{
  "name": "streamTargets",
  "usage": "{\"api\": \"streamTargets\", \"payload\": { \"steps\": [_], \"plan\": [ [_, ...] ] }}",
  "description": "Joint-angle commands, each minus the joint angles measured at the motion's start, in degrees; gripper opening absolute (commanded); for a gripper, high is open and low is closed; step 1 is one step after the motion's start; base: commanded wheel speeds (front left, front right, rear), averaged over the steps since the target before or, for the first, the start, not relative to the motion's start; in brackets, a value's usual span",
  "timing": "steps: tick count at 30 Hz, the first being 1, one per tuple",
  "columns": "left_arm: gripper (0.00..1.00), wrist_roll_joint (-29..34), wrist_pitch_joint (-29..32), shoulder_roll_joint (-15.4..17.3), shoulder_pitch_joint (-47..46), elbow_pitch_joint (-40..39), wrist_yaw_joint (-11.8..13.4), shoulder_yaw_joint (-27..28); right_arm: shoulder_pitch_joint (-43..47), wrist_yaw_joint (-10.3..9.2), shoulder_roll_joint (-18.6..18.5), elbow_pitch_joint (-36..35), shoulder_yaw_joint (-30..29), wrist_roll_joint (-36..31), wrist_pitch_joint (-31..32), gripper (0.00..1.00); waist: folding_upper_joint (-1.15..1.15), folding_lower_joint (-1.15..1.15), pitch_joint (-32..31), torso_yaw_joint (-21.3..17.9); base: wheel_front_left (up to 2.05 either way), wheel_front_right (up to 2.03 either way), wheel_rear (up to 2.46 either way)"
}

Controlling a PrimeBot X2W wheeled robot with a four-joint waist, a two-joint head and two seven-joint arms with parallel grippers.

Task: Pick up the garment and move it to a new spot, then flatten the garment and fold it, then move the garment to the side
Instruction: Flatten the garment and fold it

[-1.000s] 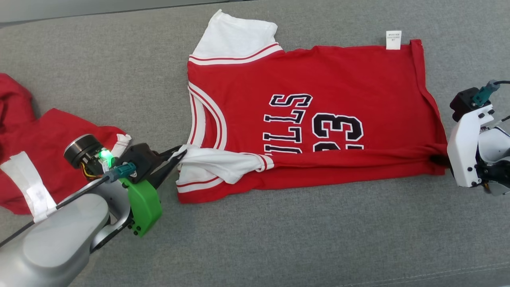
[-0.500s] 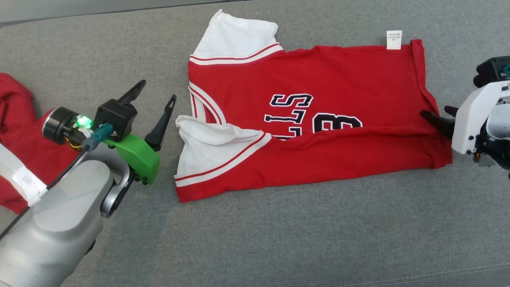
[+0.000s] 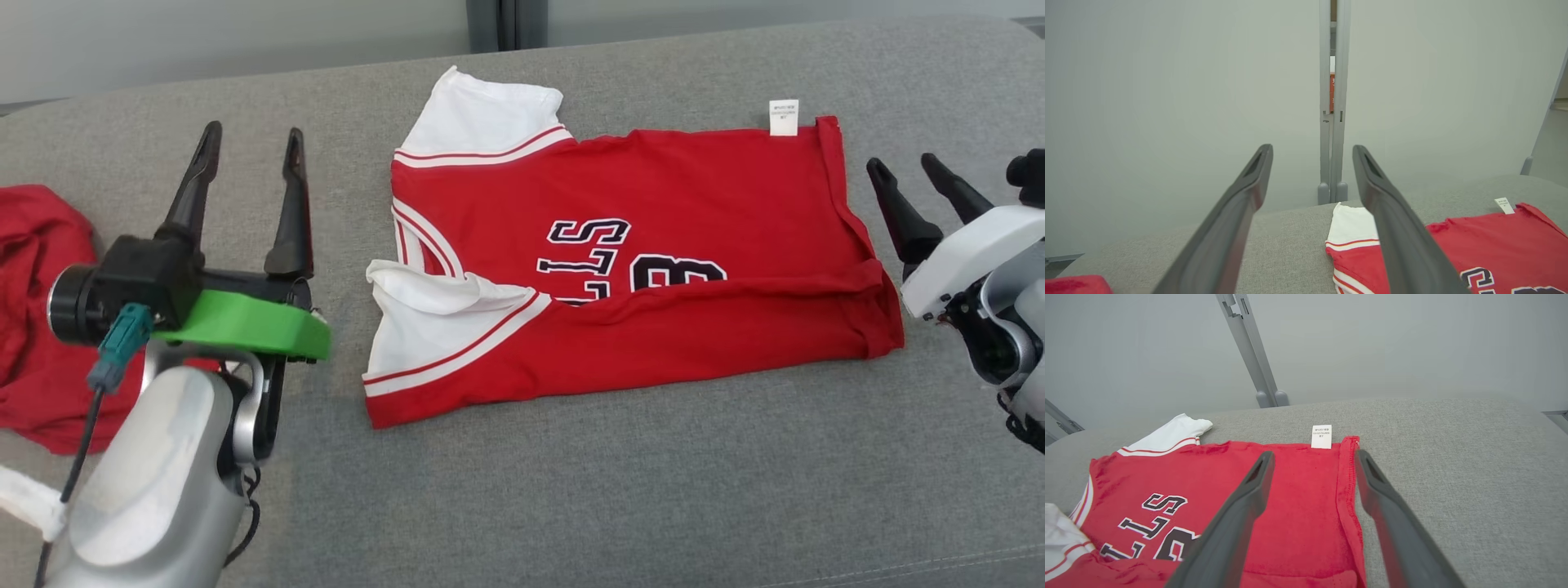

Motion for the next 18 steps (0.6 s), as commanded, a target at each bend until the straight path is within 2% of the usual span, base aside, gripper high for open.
{"api": "streamTargets", "payload": {
  "steps": [1, 6, 9, 14, 18],
  "plan": [
    [1.0, 1.6, 0.0, -1.3, 3.0, -1.7, 0.1, 2.7, 1.1, -0.02, 0.7, -1.5, -3.0, -1.9, -0.5, 1.0, 0.0, 0.0, -0.9, -0.5, 0.0, 0.0, 0.0],
    [1.0, 6.5, 0.0, -6.8, 10.4, -7.3, -3.3, 11.6, 10.3, -0.02, 6.3, -8.3, -20.0, -9.9, -0.4, 1.0, 0.0, 0.0, -2.0, -1.4, 0.0, 0.0, 0.0],
    [1.0, 9.6, 0.0, -10.0, 14.1, -8.1, -6.1, 15.8, 16.8, -0.01, 10.3, -13.9, -29.3, -17.3, -0.4, 1.0, 0.0, 0.0, -2.4, -1.6, 0.0, 0.0, 0.0],
    [1.0, 13.7, 0.0, -14.5, 18.2, -8.9, -10.3, 21.1, 27.0, -0.01, 17.7, -22.1, -39.3, -26.4, -0.4, 1.0, 0.0, 0.0, -3.3, -1.8, 0.0, 0.0, 0.0],
    [1.0, 15.8, 0.0, -16.5, 21.3, -9.2, -12.7, 24.2, 31.7, -0.01, 21.3, -25.3, -42.1, -30.9, -0.4, 1.0, 0.0, 0.0, -4.0, -2.1, 0.0, 0.0, 0.0]
  ]
}}
